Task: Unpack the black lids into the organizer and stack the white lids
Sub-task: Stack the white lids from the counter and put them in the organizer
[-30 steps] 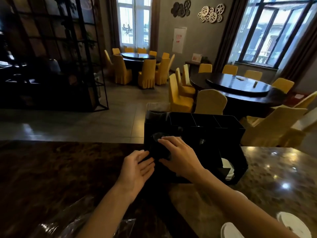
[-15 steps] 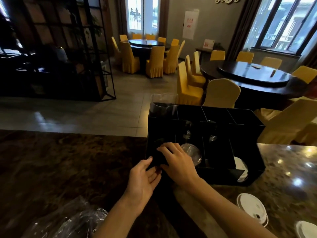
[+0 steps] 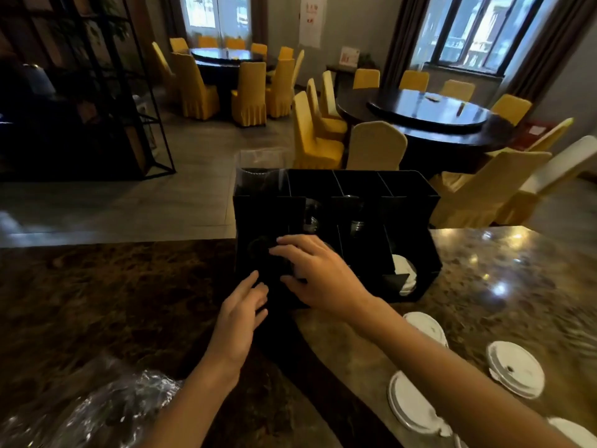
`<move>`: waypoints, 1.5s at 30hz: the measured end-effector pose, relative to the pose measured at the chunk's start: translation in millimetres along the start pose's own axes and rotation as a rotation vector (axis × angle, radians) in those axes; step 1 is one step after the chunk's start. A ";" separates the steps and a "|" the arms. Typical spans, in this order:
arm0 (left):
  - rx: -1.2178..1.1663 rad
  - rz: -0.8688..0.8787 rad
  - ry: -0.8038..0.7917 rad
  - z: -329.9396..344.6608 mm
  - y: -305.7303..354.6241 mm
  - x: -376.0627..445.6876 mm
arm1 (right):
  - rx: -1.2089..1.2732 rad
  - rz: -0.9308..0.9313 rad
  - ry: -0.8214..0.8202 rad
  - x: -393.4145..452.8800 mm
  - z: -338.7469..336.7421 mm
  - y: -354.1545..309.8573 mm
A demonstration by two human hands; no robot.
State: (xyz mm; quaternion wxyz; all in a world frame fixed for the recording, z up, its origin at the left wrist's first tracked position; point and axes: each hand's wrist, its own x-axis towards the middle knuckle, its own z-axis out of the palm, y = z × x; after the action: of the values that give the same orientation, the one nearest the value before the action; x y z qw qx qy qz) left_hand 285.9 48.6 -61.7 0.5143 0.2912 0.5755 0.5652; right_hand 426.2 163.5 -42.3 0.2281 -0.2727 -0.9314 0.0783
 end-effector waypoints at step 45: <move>0.810 0.247 -0.335 176.8 -118.7 -15.1 | 0.368 0.433 -0.054 -277.5 -50.0 128.1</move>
State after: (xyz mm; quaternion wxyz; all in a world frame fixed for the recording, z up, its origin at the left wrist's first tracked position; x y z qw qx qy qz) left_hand 482.5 74.0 -140.8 0.3738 0.6229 0.6199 0.2966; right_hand 717.4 121.2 -138.7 0.2268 -0.4172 -0.8273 0.3000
